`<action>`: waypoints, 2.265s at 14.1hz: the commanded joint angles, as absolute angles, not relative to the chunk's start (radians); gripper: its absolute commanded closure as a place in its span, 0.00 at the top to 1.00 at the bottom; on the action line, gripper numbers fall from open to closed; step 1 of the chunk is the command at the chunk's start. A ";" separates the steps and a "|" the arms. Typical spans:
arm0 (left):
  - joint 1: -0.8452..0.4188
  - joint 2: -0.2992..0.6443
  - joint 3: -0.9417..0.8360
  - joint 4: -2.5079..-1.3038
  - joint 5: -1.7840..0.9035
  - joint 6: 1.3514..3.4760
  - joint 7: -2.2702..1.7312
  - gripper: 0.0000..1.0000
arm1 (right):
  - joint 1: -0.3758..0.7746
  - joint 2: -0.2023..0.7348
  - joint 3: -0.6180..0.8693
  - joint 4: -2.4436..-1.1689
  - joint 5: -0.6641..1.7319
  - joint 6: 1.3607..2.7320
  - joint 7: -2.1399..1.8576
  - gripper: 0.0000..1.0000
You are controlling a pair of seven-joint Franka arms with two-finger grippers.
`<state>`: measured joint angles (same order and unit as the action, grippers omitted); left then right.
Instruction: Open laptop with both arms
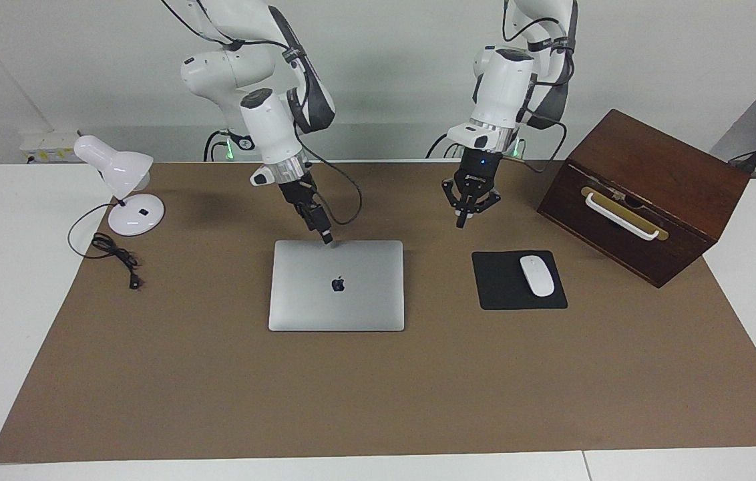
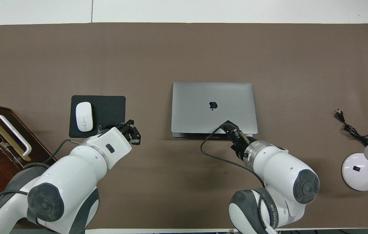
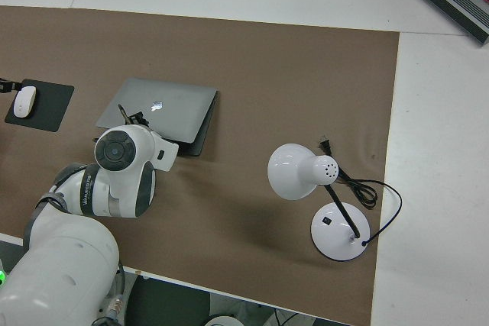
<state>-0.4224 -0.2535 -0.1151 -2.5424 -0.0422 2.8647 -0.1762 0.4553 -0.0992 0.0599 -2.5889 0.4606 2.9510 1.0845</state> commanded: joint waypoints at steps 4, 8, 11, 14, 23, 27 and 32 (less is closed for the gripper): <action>-0.526 -0.102 -0.098 -2.658 -0.054 3.248 -0.130 0.00 | 0.434 -0.058 0.061 -2.548 0.488 2.981 1.075 1.00; -0.557 -0.066 -0.098 -2.677 -0.052 3.323 -0.028 0.00 | 0.420 -0.041 0.061 -2.519 0.488 2.981 1.069 1.00; -0.589 -0.060 -0.097 -2.700 -0.052 3.365 -0.011 0.00 | 0.408 -0.040 0.061 -2.517 0.488 2.979 1.060 1.00; -0.621 0.029 -0.095 -2.704 -0.052 3.503 -0.005 0.00 | 0.397 -0.032 0.061 -2.507 0.488 2.979 1.048 1.00; -0.629 0.216 -0.094 -2.537 -0.038 3.505 0.000 0.00 | 0.387 -0.020 0.061 -2.487 0.488 2.979 1.048 1.00; -0.629 0.265 -0.092 -2.493 -0.038 3.505 0.005 0.00 | 0.387 -0.018 0.061 -2.480 0.488 2.979 1.048 1.00; -0.627 0.288 -0.091 -2.487 -0.038 3.505 0.047 0.00 | 0.385 -0.005 0.061 -2.453 0.488 2.974 1.051 1.00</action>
